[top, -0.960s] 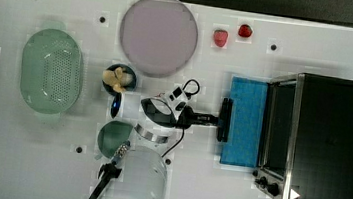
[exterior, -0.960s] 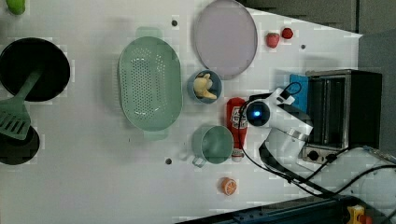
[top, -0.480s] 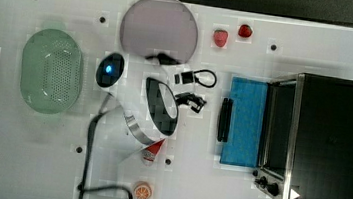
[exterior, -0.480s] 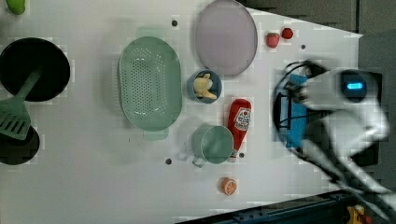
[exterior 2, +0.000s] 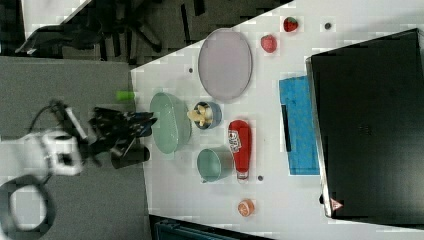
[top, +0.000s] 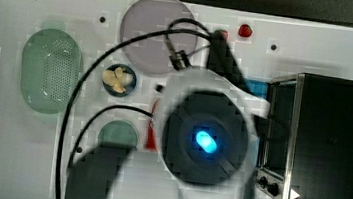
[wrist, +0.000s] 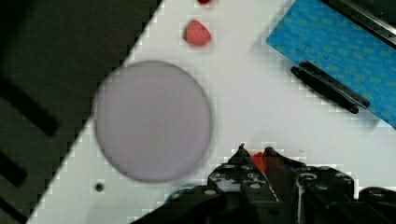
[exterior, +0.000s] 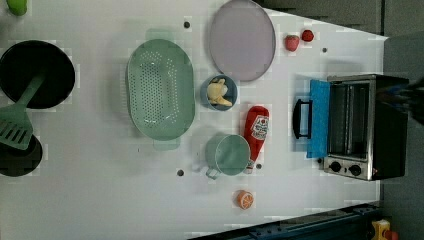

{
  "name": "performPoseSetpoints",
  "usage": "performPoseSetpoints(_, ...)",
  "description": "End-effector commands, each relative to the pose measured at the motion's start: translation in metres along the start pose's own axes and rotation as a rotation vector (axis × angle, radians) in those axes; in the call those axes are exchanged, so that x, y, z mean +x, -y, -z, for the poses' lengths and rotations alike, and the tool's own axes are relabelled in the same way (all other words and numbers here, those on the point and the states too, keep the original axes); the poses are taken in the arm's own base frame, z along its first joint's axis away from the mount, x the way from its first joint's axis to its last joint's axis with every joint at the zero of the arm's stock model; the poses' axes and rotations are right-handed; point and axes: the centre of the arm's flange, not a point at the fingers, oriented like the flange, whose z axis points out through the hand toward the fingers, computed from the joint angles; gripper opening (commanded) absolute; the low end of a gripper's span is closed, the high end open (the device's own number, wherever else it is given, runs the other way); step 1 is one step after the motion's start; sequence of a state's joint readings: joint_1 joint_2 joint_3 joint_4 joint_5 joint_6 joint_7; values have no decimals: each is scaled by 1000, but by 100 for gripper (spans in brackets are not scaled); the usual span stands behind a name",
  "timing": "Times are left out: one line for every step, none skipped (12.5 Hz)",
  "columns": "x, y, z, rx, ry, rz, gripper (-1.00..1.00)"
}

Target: Flap open oven.

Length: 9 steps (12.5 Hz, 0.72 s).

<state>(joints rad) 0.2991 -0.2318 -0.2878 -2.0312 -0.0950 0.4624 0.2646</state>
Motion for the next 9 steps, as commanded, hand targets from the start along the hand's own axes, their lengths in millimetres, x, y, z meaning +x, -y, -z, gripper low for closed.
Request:
performPoseSetpoints(10,-23,-14,-85,61,-94,-65)
performPoseSetpoints(8,-26,-5,-80,65,-93,-65)
performPoseSetpoints(6,-29,0,-83,70,-92,-65)
performPoseSetpoints(5,-31,-1,-98,79,-92,-65)
performPoseSetpoints(4,-32,-2,-106,83,-91,-65)
performPoseSetpoints(4,-32,-2,-106,84,-92,-65)
performPoseSetpoints(5,-32,-2,-106,84,-93,-65)
performPoseSetpoints(5,-32,-2,-106,83,-93,-65)
performPoseSetpoints(5,-32,-2,-106,84,-93,-65)
